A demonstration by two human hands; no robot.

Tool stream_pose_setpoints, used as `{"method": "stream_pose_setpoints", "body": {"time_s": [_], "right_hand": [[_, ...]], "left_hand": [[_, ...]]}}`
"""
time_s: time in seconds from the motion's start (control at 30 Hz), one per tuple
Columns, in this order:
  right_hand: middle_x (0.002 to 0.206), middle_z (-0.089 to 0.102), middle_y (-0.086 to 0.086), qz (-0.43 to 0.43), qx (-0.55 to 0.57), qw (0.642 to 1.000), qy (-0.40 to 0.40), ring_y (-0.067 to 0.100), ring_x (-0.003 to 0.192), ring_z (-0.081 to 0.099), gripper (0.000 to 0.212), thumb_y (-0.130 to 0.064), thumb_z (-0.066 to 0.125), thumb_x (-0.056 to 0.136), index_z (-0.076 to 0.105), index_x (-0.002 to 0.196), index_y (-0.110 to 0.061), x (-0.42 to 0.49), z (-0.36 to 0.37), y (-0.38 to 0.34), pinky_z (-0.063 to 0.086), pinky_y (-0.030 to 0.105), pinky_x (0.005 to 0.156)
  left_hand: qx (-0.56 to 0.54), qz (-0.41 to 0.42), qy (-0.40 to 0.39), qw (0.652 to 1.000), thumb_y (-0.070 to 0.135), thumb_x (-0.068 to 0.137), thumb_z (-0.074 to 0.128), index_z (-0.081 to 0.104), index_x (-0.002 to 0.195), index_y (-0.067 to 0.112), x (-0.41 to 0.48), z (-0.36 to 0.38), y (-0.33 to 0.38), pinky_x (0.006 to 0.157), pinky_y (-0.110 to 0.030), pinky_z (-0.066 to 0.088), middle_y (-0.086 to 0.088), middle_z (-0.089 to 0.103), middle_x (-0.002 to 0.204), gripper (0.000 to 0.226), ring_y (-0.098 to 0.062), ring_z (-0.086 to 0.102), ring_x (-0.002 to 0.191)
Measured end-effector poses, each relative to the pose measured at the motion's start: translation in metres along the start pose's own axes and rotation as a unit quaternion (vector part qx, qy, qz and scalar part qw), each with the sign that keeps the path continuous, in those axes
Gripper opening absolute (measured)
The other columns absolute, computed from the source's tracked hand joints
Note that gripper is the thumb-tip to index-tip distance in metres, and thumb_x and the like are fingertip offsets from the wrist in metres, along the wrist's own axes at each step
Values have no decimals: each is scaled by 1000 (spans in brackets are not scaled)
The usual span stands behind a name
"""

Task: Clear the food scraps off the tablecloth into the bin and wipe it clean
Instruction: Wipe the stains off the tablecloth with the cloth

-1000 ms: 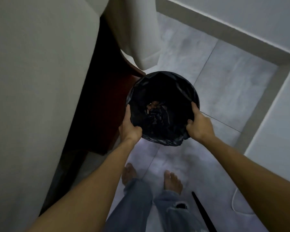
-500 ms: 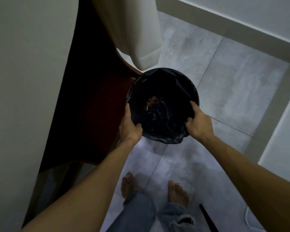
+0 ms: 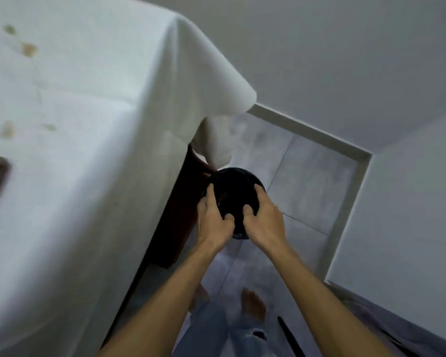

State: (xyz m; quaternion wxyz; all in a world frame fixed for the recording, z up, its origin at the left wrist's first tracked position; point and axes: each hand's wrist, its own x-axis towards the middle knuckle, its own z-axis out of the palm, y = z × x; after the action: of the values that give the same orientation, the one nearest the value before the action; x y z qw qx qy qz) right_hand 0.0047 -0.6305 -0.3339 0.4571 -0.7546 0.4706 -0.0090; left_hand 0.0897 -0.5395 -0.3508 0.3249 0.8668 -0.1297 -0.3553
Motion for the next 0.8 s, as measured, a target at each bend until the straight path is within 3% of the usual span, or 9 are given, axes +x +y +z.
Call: {"method": "stream_pose_setpoints", "body": {"time_s": [0.13, 0.2, 0.27, 0.33, 0.37, 0.47, 0.57, 0.7, 0.8], "right_hand": [[148, 49, 6, 18, 25, 999, -12, 26, 131, 50, 60, -23, 49, 96, 33, 153, -23, -59, -52, -67, 42, 36, 109], [143, 55, 7, 5, 29, 999, -23, 27, 126, 55, 57, -28, 46, 93, 38, 149, -23, -86, -73, -97, 46, 39, 105], [131, 62, 8, -16, 23, 999, -30, 29, 117, 60, 54, -32, 44, 89, 45, 141, -21, -109, -91, -123, 49, 36, 98], [127, 63, 8, -31, 19, 998, -44, 29, 116, 59, 49, -27, 48, 93, 46, 142, -19, -134, -103, -146, 45, 30, 93], [132, 61, 9, -39, 15, 998, -54, 28, 120, 57, 51, -24, 50, 96, 42, 146, -18, -145, -107, -156, 42, 30, 95], [144, 54, 6, -83, 2, 994, -70, 26, 131, 50, 53, -24, 50, 97, 40, 149, -18, -172, -111, -184, 37, 28, 103], [141, 56, 3, -128, -6, 988, -88, 27, 130, 50, 47, -20, 49, 97, 47, 144, -18, -195, -104, -211, 38, 27, 99], [139, 55, 11, -174, -41, 973, -147, 31, 129, 50, 44, -21, 47, 95, 51, 138, -13, -208, -84, -247, 42, 39, 103], [146, 51, 9, -183, -73, 965, -175, 29, 134, 47, 49, -24, 46, 97, 46, 145, -13, -209, -69, -274, 37, 37, 110]], "left_hand": [[4, 29, 15, 999, 14, 83, 59, 21, 156, 17, -70, -65, 64, 110, -39, 44, -16, 41, 149, 83, -30, 48, 133], [-14, 35, 25, 999, 8, 84, 58, 28, 153, 14, -103, -95, 90, 103, -36, 47, -12, 48, 141, 76, -24, 54, 123], [-49, 46, 34, 997, 9, 78, 55, 46, 135, 18, -135, -123, 113, 98, -40, 52, -3, 58, 124, 58, -21, 60, 109], [-81, 47, 38, 995, 13, 77, 56, 53, 112, 32, -165, -150, 127, 93, -48, 54, -3, 63, 117, 41, -25, 65, 99], [-95, 38, 44, 994, 11, 81, 58, 53, 114, 35, -182, -164, 134, 94, -45, 54, -2, 60, 118, 41, -24, 64, 98], [-128, 10, 98, 987, 14, 91, 60, 45, 143, 24, -227, -205, 129, 94, -31, 49, 3, 47, 124, 55, -16, 58, 103], [-153, -19, 146, 977, 23, 91, 61, 45, 142, 29, -262, -242, 108, 95, -39, 54, 2, 49, 136, 54, -19, 59, 113], [-193, -49, 202, 959, 21, 89, 59, 48, 140, 25, -285, -290, 85, 94, -41, 55, 1, 54, 130, 52, -22, 62, 110], [-212, -68, 253, 942, 22, 91, 57, 53, 134, 24, -288, -317, 69, 75, -27, 53, 3, 59, 126, 44, -13, 63, 99]]}}
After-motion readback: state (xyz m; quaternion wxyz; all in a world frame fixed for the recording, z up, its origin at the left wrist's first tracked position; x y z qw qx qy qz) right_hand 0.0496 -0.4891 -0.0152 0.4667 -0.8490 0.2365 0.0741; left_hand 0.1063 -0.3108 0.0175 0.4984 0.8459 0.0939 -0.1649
